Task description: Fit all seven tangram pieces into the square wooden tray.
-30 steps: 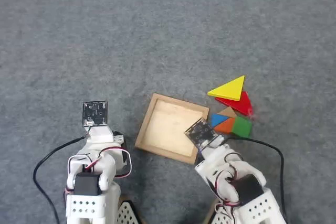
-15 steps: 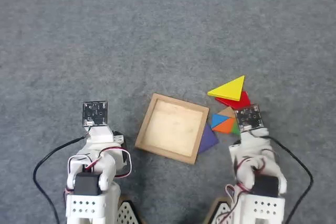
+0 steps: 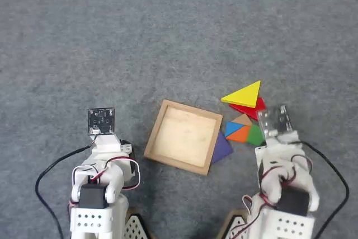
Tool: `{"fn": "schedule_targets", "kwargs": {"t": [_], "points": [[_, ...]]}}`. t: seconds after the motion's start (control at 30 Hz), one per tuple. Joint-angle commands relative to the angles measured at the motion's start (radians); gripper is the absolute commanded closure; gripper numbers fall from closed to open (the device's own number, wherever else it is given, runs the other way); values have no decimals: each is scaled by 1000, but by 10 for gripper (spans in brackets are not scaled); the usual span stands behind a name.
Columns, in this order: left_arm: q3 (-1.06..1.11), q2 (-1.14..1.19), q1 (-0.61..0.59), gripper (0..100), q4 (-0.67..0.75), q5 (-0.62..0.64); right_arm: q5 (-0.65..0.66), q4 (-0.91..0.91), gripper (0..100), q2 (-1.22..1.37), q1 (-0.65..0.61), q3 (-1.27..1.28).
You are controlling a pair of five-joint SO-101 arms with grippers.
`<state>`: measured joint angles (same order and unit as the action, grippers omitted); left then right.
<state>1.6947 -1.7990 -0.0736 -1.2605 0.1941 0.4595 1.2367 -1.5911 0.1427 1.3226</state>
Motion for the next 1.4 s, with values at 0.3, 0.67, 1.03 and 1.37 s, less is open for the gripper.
{"fn": "schedule_targets", "kwargs": {"t": [0.3,0.67,1.03,1.37], "points": [[-12,-20,-6,986,-2,-11,14,-28,749,1076,-174,-697],[-12,-20,-6,986,-2,-11,262,-127,681,1512,-266,-852],[-12,-20,-6,986,-2,-11,385,-275,607,1647,-248,-859],[-12,-20,-6,986,-2,-11,427,-394,607,1756,-214,-872]]}}
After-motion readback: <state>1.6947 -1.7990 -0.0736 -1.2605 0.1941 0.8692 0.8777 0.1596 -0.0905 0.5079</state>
